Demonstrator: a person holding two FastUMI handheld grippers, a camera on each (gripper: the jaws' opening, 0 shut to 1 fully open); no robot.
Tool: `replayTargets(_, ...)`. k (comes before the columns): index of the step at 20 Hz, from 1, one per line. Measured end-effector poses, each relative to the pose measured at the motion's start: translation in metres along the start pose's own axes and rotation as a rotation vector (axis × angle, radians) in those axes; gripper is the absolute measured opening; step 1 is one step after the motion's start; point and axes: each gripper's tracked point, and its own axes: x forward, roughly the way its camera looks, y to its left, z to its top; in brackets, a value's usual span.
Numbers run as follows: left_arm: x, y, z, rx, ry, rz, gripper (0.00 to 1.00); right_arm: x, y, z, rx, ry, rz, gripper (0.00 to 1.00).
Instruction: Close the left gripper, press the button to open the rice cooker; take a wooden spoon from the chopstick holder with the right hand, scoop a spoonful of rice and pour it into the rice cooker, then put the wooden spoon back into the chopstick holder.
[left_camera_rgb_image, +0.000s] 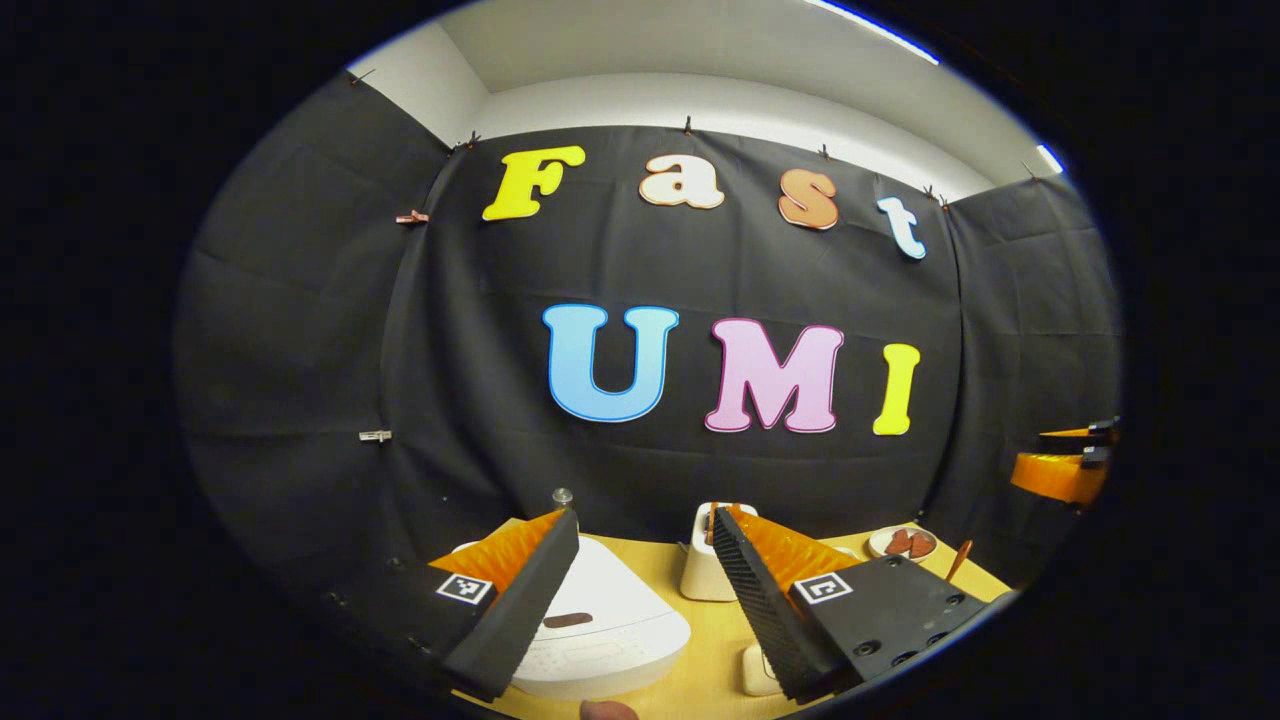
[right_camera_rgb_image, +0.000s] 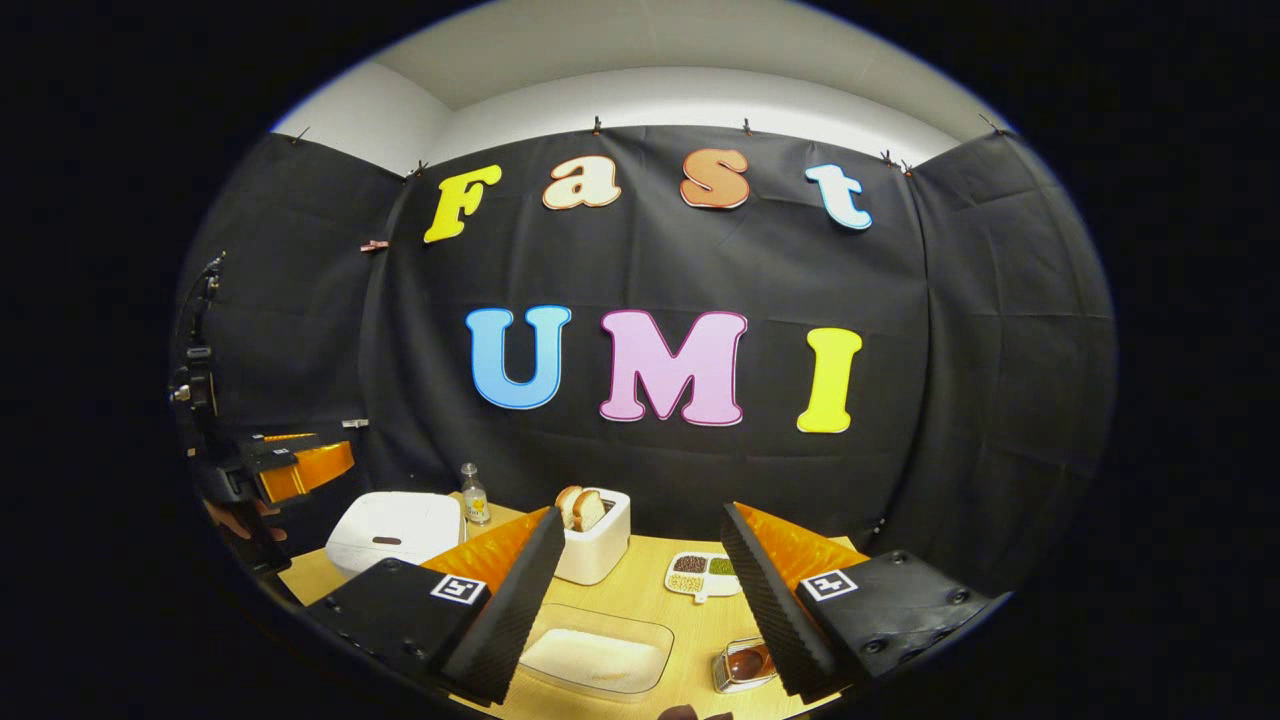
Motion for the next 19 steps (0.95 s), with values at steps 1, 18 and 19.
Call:
replayTargets(1,-0.005,-0.001,0.004,0.003,-0.008,-0.002,0.94,0.000,-0.001,0.002,0.004,-0.005,-0.005,0.98)
replayTargets(18,-0.023,-0.026,0.013,0.032,-0.025,-0.034,0.94,-0.007,-0.023,0.003,0.010,-0.024,-0.058,0.98)
replayTargets(19,-0.023,-0.027,0.013,0.030,-0.023,-0.035,0.94,-0.007,-0.023,0.003,0.010,-0.025,-0.060,0.98)
